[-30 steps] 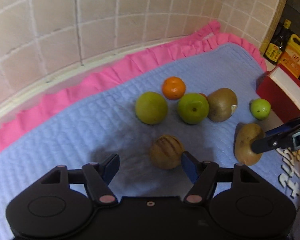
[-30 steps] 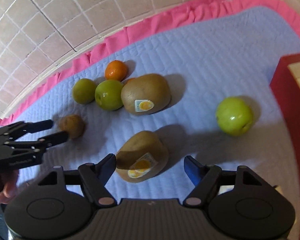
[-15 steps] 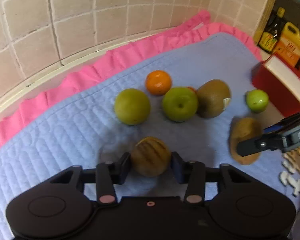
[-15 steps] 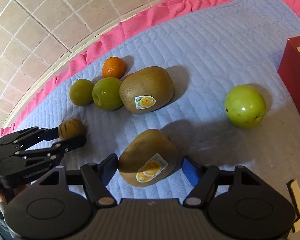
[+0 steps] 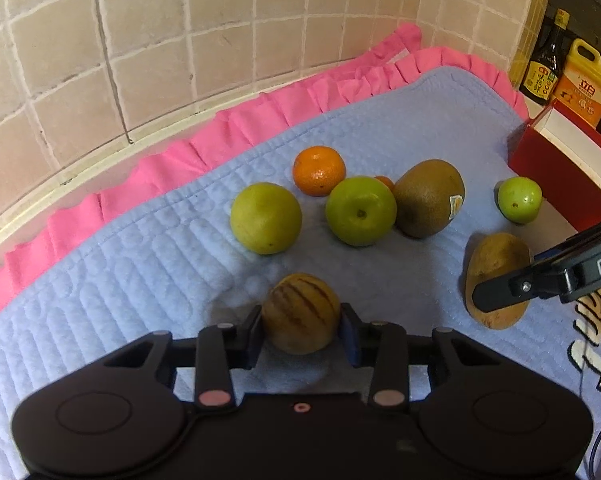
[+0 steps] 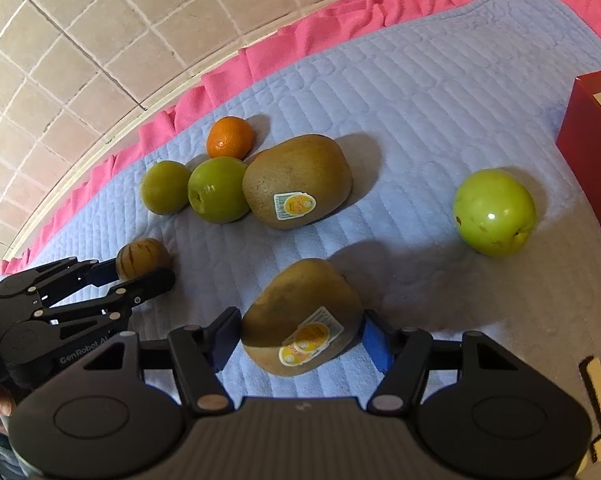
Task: Organize fruits
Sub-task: 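Carry the striped fruit and kiwi over the red box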
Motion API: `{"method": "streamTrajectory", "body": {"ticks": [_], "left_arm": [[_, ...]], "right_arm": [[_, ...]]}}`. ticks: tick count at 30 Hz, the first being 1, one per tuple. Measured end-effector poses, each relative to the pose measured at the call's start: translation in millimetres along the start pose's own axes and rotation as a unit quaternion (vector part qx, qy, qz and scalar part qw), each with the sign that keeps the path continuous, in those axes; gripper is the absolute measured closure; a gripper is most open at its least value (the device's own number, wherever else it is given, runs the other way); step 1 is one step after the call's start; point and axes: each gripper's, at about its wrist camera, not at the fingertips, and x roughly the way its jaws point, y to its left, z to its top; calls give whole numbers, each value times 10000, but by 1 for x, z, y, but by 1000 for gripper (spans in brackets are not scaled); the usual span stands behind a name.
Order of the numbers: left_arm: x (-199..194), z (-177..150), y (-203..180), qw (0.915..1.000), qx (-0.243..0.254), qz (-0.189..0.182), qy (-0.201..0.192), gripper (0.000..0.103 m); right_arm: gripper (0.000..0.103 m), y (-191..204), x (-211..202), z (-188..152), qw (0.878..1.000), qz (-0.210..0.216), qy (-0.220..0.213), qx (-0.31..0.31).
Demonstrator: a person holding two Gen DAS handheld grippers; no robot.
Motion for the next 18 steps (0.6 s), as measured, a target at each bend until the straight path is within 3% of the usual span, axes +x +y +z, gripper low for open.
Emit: {"method": "streamTrajectory", "body": {"ticks": [9, 18], "left_arm": [[-25, 3, -11, 9996, -15, 146, -233, 57], [-72, 18, -47, 9966, 218, 344, -723, 57]], "right_arm": [[37, 11, -24, -5, 9993, -18, -255, -273], [37, 12, -84, -11, 9942, -24, -908, -582]]}}
